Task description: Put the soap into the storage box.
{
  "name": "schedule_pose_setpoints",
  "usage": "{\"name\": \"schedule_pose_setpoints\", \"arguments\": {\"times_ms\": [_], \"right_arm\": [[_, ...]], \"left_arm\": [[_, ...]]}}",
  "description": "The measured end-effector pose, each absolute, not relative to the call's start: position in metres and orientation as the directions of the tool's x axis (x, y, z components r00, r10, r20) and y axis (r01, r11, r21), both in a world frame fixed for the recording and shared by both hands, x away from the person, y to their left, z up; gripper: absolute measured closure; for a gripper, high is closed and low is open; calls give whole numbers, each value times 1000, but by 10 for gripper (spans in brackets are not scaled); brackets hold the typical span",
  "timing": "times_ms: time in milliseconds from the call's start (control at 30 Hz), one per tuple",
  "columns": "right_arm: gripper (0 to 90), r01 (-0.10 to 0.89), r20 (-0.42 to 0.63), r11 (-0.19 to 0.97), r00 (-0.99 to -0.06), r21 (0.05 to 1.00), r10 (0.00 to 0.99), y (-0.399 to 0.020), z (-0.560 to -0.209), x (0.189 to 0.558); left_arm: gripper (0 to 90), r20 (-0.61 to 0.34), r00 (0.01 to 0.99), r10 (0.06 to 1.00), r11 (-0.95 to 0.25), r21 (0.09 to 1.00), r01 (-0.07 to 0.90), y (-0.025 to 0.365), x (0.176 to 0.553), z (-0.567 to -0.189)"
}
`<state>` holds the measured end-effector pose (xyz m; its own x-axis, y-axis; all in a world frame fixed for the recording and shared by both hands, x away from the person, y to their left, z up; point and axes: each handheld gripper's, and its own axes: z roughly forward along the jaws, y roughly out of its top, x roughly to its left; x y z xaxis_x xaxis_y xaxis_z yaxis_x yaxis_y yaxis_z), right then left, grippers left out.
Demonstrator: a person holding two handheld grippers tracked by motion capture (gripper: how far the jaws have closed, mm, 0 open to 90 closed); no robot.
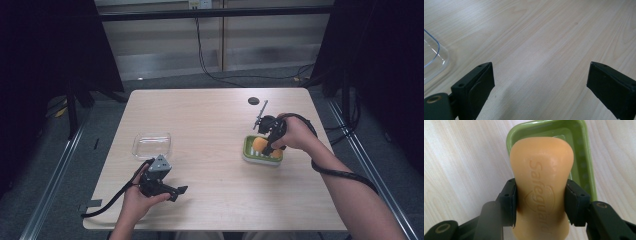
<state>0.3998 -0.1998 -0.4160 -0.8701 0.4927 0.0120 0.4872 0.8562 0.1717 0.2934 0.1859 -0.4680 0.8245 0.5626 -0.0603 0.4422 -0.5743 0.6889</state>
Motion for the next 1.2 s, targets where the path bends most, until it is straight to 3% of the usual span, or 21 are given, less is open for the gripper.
{"name": "schedule_pose_setpoints", "arguments": {"times_ms": [1200], "right_arm": [[505, 480, 6, 865, -875, 144, 484, -196, -427, 411]], "left_arm": [[73, -64, 828, 557, -579, 685, 442, 186, 295, -470]]}}
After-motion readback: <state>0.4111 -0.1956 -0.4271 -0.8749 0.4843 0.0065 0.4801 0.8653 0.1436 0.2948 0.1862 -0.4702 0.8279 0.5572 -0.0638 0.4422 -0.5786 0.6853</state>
